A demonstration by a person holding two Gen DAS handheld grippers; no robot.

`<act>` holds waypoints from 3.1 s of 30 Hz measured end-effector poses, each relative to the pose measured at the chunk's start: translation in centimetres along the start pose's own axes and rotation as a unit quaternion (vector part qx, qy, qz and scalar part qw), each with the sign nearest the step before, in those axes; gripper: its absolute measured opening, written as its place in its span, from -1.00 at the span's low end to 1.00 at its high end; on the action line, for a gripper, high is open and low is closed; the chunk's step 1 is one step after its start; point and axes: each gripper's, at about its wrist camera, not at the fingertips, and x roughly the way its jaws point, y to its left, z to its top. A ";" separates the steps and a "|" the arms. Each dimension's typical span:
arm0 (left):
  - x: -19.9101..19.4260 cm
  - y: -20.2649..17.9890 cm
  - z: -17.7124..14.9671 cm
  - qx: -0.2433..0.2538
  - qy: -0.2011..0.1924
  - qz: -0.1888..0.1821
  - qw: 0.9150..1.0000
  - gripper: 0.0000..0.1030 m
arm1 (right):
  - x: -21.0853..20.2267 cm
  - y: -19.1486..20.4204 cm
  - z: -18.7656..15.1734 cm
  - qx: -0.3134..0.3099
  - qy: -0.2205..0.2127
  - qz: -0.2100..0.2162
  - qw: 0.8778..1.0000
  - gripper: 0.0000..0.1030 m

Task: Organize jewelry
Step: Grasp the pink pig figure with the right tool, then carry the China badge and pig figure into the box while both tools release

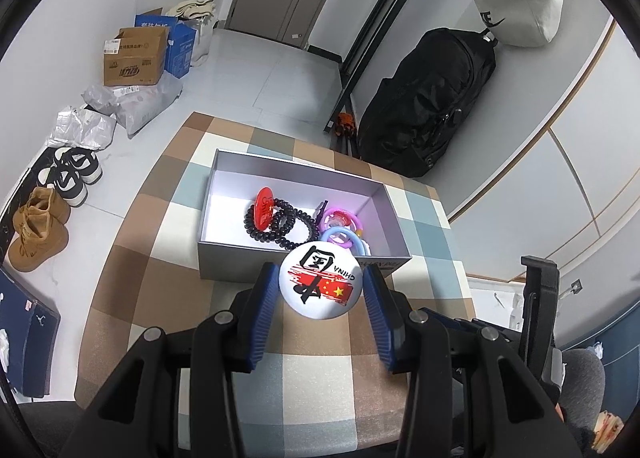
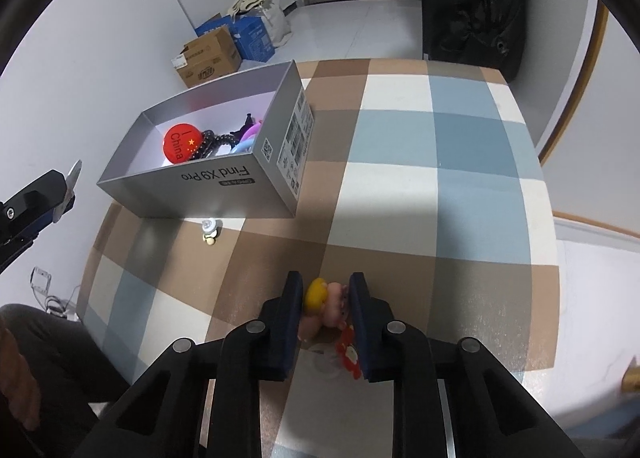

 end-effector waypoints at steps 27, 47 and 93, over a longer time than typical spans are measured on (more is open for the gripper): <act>0.7 -0.2 1.6 0.002 -0.024 0.009 1.000 -0.27 | -5.6 1.8 3.2 0.003 -0.134 0.068 0.989 -0.58; 3.7 0.7 3.7 -0.030 0.003 0.006 1.000 -0.27 | -3.0 3.1 7.3 0.024 -0.125 0.130 0.983 -0.58; 6.5 1.6 5.1 -0.075 0.052 -0.017 0.996 0.16 | -0.1 2.1 9.6 0.062 -0.113 0.133 0.983 -0.27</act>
